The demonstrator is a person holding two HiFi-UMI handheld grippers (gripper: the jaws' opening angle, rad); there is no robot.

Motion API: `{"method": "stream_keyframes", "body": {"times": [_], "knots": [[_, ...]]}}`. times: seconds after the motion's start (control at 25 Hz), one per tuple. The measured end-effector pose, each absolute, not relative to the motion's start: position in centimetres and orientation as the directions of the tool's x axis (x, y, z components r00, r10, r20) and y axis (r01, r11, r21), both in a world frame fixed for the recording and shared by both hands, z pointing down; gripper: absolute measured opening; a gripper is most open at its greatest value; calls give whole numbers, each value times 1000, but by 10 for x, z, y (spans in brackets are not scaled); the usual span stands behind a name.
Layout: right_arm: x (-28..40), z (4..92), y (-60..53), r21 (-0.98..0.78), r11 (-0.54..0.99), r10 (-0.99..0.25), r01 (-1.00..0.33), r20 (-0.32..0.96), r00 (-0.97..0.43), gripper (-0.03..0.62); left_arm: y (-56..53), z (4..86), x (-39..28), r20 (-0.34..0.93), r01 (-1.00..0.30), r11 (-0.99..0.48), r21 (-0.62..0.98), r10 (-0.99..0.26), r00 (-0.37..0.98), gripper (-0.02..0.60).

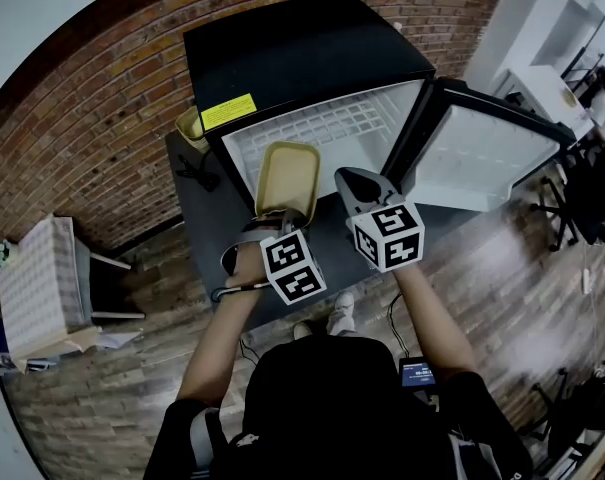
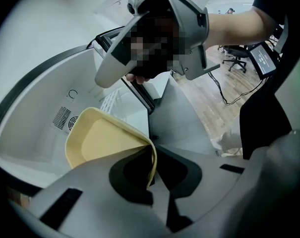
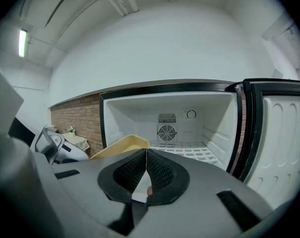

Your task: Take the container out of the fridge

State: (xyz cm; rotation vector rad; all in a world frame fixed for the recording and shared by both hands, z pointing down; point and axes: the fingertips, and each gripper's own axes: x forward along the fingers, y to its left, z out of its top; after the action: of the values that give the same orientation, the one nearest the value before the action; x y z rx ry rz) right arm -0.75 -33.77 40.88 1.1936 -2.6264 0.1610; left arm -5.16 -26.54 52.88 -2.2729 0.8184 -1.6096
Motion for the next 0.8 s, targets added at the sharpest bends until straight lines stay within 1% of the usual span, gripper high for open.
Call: {"method": "stream_keyframes", "body": {"times": [0.8], "knots": [[-12,407,-264,27,604,-774,-797,262,-577,41,-198,530,-63,784,-259,-830,-494,-554,280,26]]}}
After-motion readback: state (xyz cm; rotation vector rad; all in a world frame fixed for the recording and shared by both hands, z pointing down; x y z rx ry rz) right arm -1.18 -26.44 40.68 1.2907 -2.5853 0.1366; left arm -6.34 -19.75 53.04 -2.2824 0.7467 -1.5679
